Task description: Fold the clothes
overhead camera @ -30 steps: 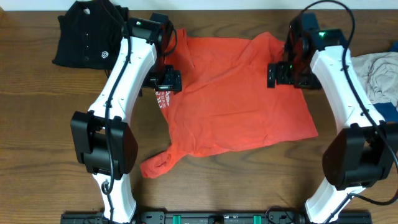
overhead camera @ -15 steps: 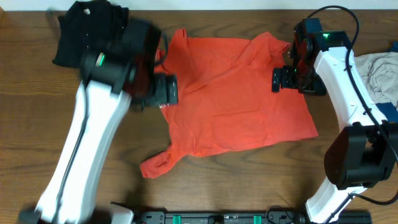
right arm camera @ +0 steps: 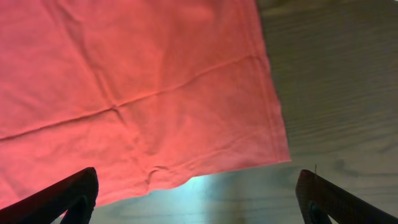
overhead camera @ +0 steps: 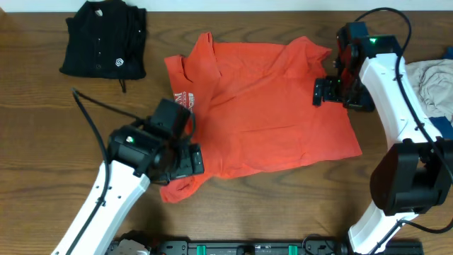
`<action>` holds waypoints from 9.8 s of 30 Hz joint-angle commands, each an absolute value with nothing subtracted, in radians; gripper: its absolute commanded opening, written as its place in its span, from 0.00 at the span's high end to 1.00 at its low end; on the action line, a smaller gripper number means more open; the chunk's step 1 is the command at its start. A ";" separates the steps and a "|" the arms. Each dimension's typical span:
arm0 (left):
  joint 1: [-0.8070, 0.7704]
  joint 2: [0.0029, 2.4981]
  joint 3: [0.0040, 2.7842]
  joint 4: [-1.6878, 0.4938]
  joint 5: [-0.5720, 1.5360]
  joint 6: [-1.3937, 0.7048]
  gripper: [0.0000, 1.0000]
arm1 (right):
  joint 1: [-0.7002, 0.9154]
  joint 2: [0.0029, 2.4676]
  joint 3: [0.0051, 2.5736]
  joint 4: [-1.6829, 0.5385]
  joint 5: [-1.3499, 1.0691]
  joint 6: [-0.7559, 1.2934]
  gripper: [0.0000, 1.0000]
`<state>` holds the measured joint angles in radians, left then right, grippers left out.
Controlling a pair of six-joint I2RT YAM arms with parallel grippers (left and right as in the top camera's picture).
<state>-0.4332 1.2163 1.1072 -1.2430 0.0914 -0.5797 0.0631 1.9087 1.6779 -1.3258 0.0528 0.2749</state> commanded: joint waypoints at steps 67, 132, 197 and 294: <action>-0.319 1.202 0.899 -0.406 0.014 -0.460 0.02 | -0.019 1.909 1.682 -0.756 -0.330 0.247 0.01; -0.136 2.243 1.694 -0.366 0.018 -0.218 0.00 | -0.012 2.425 2.115 -0.796 -0.213 0.232 0.01; -0.136 2.300 1.693 -0.353 0.044 -0.218 0.18 | -0.070 2.536 2.115 -0.733 -0.263 0.337 0.29; -0.145 1.428 1.693 -0.802 0.044 -0.131 0.94 | -0.071 1.753 2.119 -1.153 -0.122 0.219 0.99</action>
